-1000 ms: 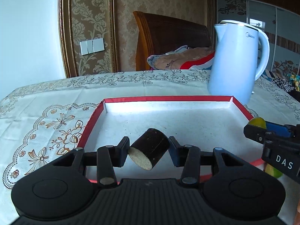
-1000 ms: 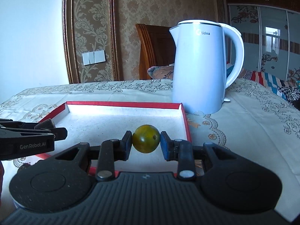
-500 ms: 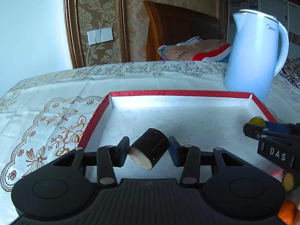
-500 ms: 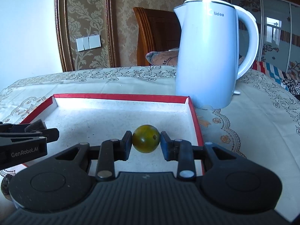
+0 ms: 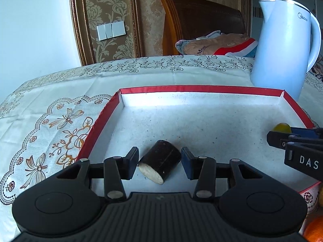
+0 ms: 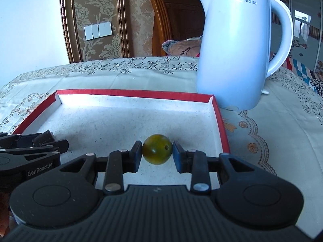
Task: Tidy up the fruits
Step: 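Carry both items over the red tray and open both tools to release them, then withdraw both tools from the tray back toward the remaining produce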
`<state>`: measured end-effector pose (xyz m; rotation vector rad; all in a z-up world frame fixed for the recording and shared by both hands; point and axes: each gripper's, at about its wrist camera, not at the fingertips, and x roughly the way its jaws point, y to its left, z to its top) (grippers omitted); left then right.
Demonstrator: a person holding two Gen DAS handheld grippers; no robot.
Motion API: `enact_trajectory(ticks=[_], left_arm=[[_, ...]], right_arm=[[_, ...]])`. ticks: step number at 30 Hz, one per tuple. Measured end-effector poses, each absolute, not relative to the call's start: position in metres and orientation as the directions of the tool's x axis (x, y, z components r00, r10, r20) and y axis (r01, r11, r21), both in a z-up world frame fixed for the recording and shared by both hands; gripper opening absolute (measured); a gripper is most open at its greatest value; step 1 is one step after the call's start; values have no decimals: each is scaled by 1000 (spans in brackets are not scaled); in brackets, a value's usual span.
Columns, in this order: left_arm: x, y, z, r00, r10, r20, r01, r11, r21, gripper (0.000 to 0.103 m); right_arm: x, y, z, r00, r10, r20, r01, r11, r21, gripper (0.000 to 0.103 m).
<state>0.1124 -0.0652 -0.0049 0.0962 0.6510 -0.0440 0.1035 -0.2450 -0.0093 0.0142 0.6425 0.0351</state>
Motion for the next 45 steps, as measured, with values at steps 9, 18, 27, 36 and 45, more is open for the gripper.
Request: enact_trajectory(ticks=[9, 18, 27, 36, 45], left_arm=[[104, -68, 0, 842, -3, -540, 65, 993, 97, 68], [96, -56, 1, 857, 2, -515, 36, 997, 64, 69], [81, -49, 4, 873, -3, -487, 38, 997, 63, 71], [57, -29, 6, 875, -48, -483, 51, 999, -7, 71], [28, -2, 9, 888, -58, -457, 33, 997, -64, 71]], right_arm=[[98, -243, -7, 821, 16, -570, -13, 1000, 9, 51], [87, -245, -3, 853, 0, -522, 4, 1000, 6, 71], [70, -247, -2, 885, -13, -466, 7, 1000, -14, 79], [38, -259, -2, 905, -4, -425, 29, 998, 52, 88], [3, -268, -3, 924, 10, -383, 31, 994, 101, 96]])
